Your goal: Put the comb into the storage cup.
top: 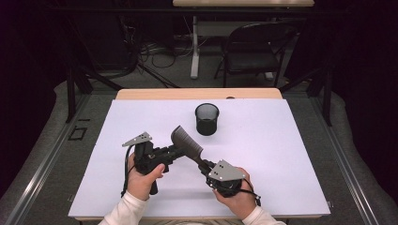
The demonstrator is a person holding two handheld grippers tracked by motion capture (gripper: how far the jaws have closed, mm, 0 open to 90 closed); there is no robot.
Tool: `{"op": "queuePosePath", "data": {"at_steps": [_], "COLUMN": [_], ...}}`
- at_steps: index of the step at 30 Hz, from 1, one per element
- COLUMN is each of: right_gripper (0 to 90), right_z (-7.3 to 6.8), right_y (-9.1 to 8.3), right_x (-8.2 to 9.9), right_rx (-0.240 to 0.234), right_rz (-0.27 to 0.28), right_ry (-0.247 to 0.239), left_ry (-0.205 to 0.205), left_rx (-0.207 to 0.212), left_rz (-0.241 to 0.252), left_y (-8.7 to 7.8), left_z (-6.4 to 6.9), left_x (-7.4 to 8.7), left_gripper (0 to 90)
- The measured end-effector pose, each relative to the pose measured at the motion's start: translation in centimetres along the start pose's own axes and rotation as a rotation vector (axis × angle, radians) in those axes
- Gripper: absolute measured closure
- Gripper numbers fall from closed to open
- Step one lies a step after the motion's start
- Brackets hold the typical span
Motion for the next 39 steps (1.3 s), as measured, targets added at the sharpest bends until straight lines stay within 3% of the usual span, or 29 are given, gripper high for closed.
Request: {"op": "queuePosePath", "data": {"at_steps": [32, 39], "right_gripper": [73.0, 73.1], "right_z": [-0.74, -0.81], "right_y": [0.31, 0.36], "right_x": [-0.24, -0.20], "right_rx": [-0.012, -0.015], "right_rz": [0.008, 0.008], "right_ry": [-0.019, -0.022], "left_ry": [-0.053, -0.081], "left_rx": [0.015, 0.020], "left_rz": [0.007, 0.008], "left_y": [0.51, 0.54], "left_z": [-0.16, -0.30], "left_x": [0.32, 0.37], "left_gripper": [76.6, 78.4]}}
Point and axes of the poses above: each handheld gripper's, and its own axes: y roughly forward along the jaws, x roughly out of its underside, z roughly to its right, the point moved 6 cm from there along y, roughly forward along the jaws, and after that the axes turned 13 degrees about -y, right-handed, at the moved point
